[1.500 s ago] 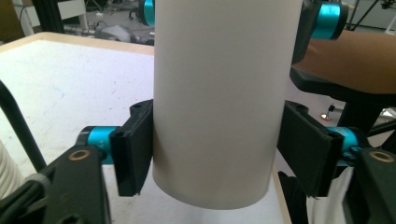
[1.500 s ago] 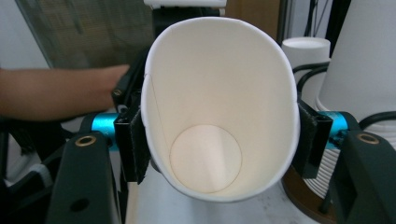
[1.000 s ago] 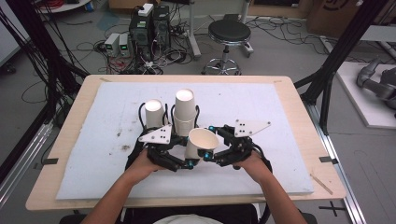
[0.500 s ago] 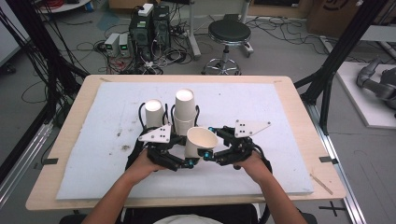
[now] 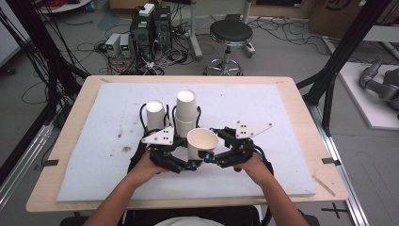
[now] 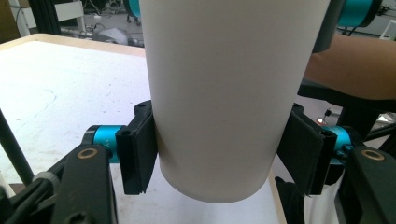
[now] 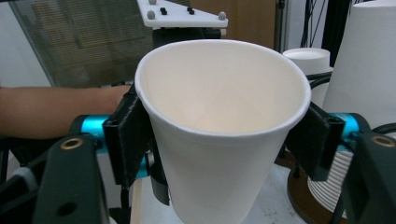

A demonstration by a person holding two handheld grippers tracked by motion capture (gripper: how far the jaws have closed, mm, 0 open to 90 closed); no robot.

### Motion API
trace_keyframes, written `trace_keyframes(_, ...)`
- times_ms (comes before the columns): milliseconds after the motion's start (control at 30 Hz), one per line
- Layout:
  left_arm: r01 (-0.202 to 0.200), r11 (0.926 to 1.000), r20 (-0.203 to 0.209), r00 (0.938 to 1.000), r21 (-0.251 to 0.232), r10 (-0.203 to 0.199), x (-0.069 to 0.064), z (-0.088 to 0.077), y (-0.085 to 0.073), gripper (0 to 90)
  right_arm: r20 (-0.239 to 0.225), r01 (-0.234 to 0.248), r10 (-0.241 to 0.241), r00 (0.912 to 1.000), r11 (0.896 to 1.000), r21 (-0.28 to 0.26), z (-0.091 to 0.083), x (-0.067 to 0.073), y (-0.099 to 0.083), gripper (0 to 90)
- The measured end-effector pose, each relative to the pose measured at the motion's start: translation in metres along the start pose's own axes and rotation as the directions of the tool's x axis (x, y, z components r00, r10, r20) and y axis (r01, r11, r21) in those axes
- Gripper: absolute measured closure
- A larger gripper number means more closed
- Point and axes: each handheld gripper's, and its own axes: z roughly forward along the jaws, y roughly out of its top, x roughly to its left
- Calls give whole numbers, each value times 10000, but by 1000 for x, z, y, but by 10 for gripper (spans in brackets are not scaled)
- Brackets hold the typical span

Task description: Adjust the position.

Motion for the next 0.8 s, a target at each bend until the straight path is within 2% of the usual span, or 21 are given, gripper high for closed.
trace_keyframes(33, -15, 10000, -10, 10000, -36, 15, 0, 0, 0, 345, 62, -131, 132, 9999, 9999, -33, 1, 1, 0, 209)
trace_keyframes(267, -163, 9998, 37, 9999, -84, 163, -1, 1, 1, 346, 71, -173, 173, 9998, 9998, -23, 8, 3, -3, 205)
trace_keyframes(333, -235, 9997, 74, 9997, -85, 235, -2, 1, 1, 345, 73, -27, 27, 10000, 10000, -30, 10, 4, -3, 211)
trace_keyframes(400, -298, 9995, 88, 9995, -100, 299, -2, 2, 1, 346, 36, 196, -196, 9998, 9998, -22, 10, 5, -3, 298)
trace_keyframes(600, -694, 9972, -27, 9976, -263, 693, -3, 2, 1, 345, 95, 751, -749, 9971, 9971, -128, 8, 7, -2, 340)
trace_keyframes(700, -727, 9969, -88, 9973, -292, 725, -3, 2, 0, 338, 139, 993, -993, 9950, 9950, -42, 7, 7, -2, 351)
trace_keyframes(800, -544, 9983, -229, 9983, -207, 539, -2, 1, -1, 309, 294, 1237, -1238, 9919, 9923, 52, 5, 7, -1, 356)
